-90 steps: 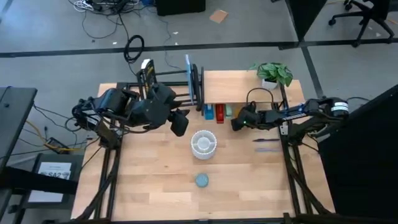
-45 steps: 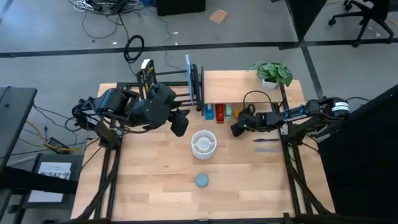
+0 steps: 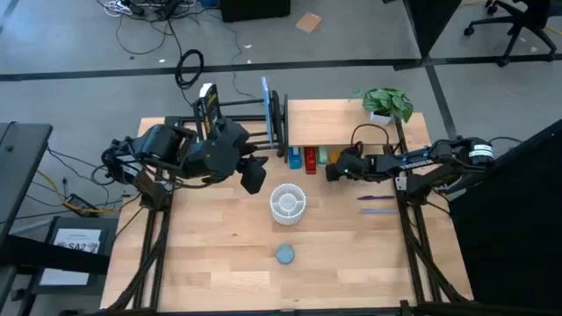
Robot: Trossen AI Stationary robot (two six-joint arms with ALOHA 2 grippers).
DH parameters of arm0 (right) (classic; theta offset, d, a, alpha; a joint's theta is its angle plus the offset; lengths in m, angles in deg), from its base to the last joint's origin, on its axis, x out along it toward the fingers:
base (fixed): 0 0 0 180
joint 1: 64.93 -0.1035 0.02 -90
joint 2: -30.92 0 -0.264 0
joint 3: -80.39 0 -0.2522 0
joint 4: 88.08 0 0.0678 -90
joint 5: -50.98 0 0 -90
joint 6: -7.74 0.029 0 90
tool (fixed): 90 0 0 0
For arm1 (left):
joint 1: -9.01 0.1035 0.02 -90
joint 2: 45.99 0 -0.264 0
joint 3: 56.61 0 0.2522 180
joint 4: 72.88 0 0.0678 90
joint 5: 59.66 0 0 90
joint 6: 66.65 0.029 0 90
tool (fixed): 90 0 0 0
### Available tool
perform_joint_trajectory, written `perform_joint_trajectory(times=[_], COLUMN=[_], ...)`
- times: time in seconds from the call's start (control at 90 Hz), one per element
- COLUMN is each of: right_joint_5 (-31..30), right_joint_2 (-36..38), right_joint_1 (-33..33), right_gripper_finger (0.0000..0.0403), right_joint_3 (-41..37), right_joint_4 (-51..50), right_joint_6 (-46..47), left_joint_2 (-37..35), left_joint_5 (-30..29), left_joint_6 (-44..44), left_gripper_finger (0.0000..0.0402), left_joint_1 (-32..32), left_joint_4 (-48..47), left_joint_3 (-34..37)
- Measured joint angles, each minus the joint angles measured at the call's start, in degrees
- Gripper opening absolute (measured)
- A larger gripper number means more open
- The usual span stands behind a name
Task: Stock shelves
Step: Remove the yellow scented candle from under the shelf
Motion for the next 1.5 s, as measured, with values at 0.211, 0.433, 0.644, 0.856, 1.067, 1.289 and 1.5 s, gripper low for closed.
perform_joint_trajectory(times=[0.211,0.433,0.644,0.856,1.067,1.289,1.5], right_joint_5=[-0.3,-2.6,-2.9,-2.5,-1.7,-1.9,-1.6], right_joint_2=[0.0,-0.1,-0.1,-0.6,-3.0,-3.9,-3.9], right_joint_1=[1.2,1.8,2.9,3.2,3.1,2.4,1.5], right_gripper_finger=[0.0377,0.0377,0.0373,0.0352,0.031,0.0246,0.0218], right_joint_3=[0.0,0.0,0.0,0.0,0.0,0.0,0.0], right_joint_4=[3.1,4.3,4.3,4.0,4.3,4.4,3.9], right_joint_6=[0.4,0.6,0.3,0.1,-0.2,-0.3,0.2], left_joint_2=[0.0,0.0,0.0,0.0,0.0,0.0,0.0], left_joint_5=[0.0,0.0,0.0,0.0,0.0,0.0,0.5], left_joint_6=[0.0,0.1,0.1,0.2,0.1,-0.2,-0.2], left_gripper_finger=[0.0177,0.0177,0.0177,0.0177,0.0177,0.0177,0.0177], left_joint_1=[0.0,0.0,0.0,0.0,0.0,0.0,-0.1], left_joint_4=[0.0,0.0,0.0,0.0,0.0,0.0,0.0], left_joint_3=[0.0,0.0,0.0,0.0,0.0,0.0,0.0])
